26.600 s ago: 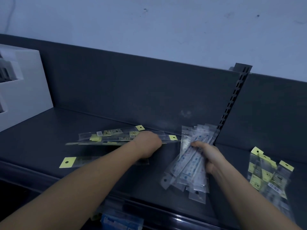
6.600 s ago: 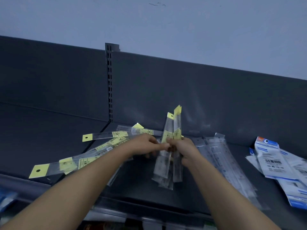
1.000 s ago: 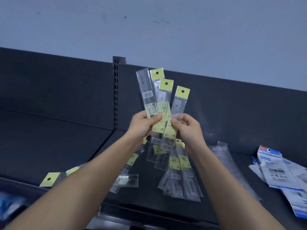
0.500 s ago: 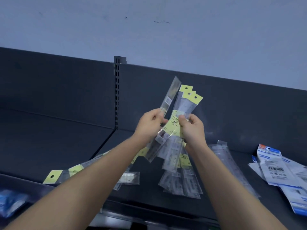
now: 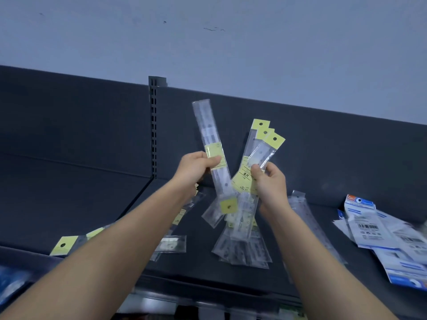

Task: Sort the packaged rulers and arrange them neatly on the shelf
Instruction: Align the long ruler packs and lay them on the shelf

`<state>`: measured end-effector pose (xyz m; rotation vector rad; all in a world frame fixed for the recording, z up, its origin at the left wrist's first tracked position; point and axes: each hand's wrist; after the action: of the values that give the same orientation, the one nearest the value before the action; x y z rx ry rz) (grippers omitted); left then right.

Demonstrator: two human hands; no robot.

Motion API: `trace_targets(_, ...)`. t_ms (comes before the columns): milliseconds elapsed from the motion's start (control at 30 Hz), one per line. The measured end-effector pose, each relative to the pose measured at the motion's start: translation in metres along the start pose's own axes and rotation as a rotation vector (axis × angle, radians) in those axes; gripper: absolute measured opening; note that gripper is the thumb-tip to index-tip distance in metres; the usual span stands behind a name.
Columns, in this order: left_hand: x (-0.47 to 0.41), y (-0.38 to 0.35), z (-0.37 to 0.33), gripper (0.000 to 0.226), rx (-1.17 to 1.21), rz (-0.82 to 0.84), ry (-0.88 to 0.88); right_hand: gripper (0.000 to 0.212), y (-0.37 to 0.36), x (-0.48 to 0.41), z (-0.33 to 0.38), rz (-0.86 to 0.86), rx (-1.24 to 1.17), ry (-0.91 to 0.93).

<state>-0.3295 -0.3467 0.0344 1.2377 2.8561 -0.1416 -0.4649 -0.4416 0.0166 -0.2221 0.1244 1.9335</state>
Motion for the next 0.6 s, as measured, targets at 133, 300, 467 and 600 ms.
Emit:
trace_targets(133,-0.001,0.002,-0.003,0.016,-0.096,0.089,-0.106,0.027,0.005,-0.003,-0.002,-0.007,0.020,-0.016)
trace_targets(300,0.001,0.005,-0.007,0.042,-0.704,0.129,-0.389,0.026,0.008,-0.005,0.000,0.088,0.045,-0.057)
trace_targets(467,0.003,-0.001,-0.001,0.028,-1.238,0.077,-0.692,0.014,0.001,-0.003,-0.001,0.204,0.012,-0.113)
trace_targets(600,0.006,-0.010,0.008,0.022,-1.161,0.170,-0.727,0.014,-0.005,0.001,-0.005,0.244,-0.034,-0.160)
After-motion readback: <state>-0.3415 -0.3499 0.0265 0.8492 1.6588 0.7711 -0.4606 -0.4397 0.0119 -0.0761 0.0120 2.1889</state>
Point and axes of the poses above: each hand's wrist, its own x-axis away from the middle knuckle, its own y-axis out of the back of the hand, z = x × y, and after that the axes turned 1 degree about -y, right-handed
